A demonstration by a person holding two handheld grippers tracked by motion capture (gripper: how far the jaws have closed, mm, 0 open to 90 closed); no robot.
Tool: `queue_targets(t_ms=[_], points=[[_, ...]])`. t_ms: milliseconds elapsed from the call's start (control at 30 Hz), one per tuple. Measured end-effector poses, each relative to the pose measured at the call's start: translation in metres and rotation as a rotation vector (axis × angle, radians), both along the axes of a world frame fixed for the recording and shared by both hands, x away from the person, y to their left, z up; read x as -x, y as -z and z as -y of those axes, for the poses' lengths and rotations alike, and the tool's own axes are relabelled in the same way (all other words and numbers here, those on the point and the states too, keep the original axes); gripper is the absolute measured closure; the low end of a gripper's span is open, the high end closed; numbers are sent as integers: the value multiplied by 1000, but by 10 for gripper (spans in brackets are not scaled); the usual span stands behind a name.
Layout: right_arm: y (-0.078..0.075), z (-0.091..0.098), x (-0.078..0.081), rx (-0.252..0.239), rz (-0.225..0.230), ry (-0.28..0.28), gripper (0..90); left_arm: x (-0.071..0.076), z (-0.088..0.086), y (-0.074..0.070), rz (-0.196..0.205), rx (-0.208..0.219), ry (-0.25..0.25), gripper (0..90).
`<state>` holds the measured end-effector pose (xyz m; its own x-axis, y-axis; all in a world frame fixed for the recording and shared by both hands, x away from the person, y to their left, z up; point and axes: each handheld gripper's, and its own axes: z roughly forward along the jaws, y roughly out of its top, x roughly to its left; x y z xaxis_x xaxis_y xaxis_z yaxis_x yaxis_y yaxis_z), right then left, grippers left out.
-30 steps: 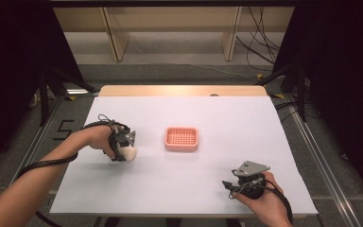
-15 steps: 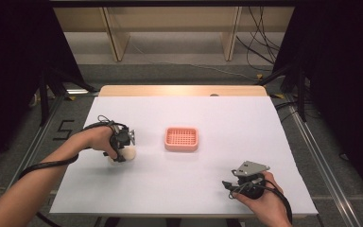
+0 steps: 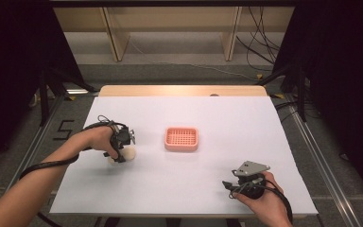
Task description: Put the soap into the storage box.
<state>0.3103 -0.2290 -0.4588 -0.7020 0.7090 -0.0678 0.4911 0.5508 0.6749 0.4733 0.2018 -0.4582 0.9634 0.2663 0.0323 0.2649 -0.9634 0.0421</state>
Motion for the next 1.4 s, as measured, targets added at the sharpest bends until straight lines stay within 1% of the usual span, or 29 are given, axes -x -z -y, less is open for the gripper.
queue_targets(t_ms=[33,67,133,233,267,300,333,400,500,567,600,633,667,700,733,900,933,1167,1200,1267,1400], points=[[0,0,0,1,3,1,468,-1,0,0,7,-2,8,463],[0,1,1,-2,-15,17,467,-1,0,1,-8,-2,-11,469],[0,1,1,-1,-20,19,467,-1,0,1,-12,0,-20,477],[0,1,0,-2,-18,14,467,-1,0,1,-19,1,-27,486],[0,1,-1,1,-9,0,467,0,1,1,-23,0,-28,488],[0,1,-1,1,-9,0,467,0,1,1,-23,0,-28,489],[0,1,0,-3,-18,15,467,0,1,1,-30,-3,-38,489],[0,1,0,-2,-17,15,467,1,0,1,-46,-14,-44,491],[0,0,1,-4,-19,18,468,3,-1,1,-33,5,-50,493],[0,0,1,0,-13,18,467,3,-2,0,-35,5,-51,493],[0,0,1,0,-13,18,467,2,-3,0,-23,11,-45,493],[0,0,1,0,-13,18,467,2,-3,0,-23,11,-45,494],[0,0,1,-2,-11,21,467,2,-4,0,-16,10,-33,494],[0,0,1,-2,-11,21,467,3,-4,0,-21,16,-55,494],[0,0,1,-7,-11,24,466,4,-4,0,-21,23,-66,494],[0,0,0,-5,-10,23,466,6,-6,-1,-10,36,-82,496],[0,0,0,-6,-14,24,466,5,-6,-2,10,37,-57,496],[1,-1,0,-4,-9,21,465,7,-6,-8,23,52,-59,496],[0,-1,0,-7,-11,21,465,7,-6,-9,29,54,-55,496],[-1,0,1,-1,-11,22,465,7,-6,-12,41,66,-64,496],[-1,0,1,-1,-11,21,464,7,-6,-15,51,72,-63,496]])
